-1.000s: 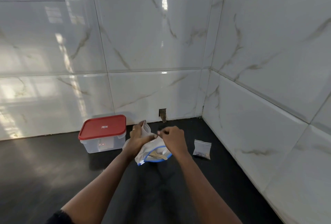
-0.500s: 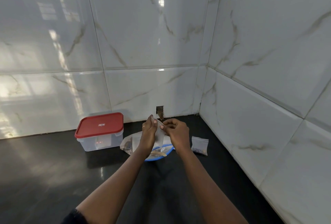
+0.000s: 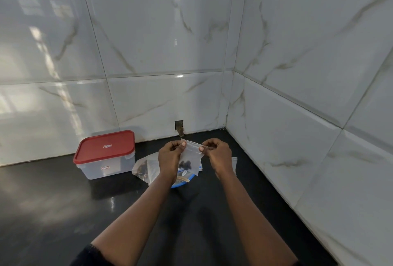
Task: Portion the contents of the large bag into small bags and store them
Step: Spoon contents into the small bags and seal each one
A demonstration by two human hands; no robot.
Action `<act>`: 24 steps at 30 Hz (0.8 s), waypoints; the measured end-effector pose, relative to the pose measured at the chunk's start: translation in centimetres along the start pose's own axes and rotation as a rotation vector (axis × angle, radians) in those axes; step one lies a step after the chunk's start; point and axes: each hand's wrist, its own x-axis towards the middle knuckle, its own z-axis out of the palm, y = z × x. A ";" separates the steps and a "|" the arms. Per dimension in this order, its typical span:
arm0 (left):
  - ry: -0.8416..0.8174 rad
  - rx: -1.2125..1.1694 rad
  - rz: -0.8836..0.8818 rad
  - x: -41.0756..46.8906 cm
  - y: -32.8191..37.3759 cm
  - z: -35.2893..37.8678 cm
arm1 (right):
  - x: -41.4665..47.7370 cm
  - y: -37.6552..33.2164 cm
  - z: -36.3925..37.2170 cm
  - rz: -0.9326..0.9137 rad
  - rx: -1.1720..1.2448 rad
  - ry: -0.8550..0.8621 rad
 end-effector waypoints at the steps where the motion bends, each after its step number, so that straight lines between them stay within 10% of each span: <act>1: -0.005 -0.013 -0.010 0.0 0.0 0.1 | 0.0 0.2 -0.2 0.013 -0.011 0.004; 24: -0.188 -0.019 0.035 -2.0 -2.0 2.7 | -0.5 1.3 -1.6 0.069 0.023 0.121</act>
